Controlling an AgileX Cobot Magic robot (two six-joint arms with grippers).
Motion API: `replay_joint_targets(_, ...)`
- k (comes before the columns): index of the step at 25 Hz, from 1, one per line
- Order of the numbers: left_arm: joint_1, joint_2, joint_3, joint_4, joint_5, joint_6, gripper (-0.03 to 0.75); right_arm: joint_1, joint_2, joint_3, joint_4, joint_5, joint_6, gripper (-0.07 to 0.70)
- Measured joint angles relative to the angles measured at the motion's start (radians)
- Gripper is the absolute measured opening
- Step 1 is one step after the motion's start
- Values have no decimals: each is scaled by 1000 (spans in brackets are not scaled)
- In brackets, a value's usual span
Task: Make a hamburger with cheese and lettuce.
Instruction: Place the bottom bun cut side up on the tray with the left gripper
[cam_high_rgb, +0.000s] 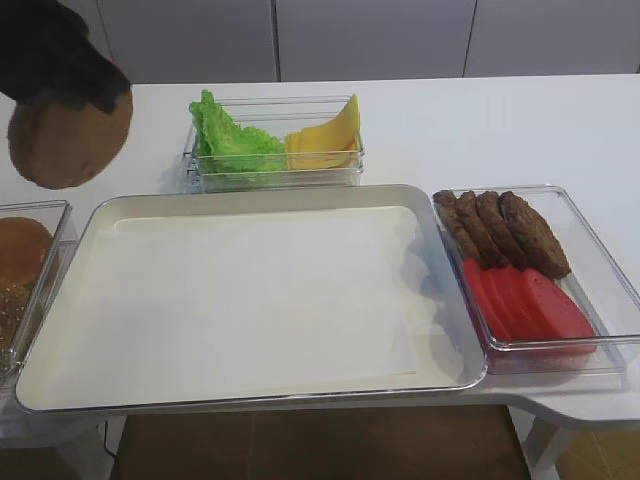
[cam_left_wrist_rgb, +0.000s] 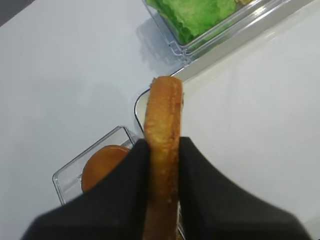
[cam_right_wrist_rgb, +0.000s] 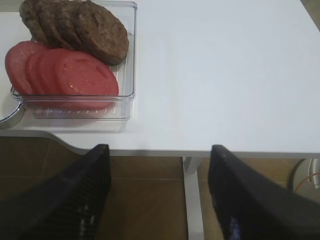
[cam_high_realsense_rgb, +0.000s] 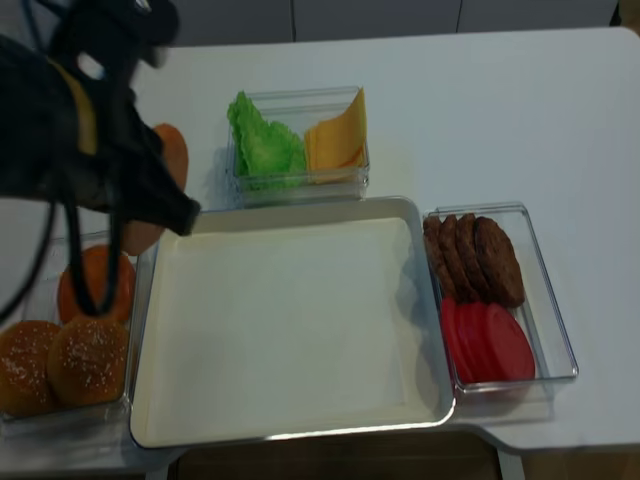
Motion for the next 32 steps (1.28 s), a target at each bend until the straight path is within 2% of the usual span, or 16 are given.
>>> replay_joint_targets(5, -150, 112, 0, 120, 57, -76, 121, 0, 0, 0, 0, 0, 0, 468)
replay_joint_targets(9, -214, 205, 0, 227, 65, -189, 121, 0, 0, 0, 0, 0, 0, 468)
replay_joint_targets(16, -219, 301, 0, 247, 65, -377, 121, 0, 0, 0, 0, 0, 0, 468)
replay_joint_targets(32, -231, 407, 0, 202, 58, -591, 120, 0, 0, 0, 0, 0, 0, 468)
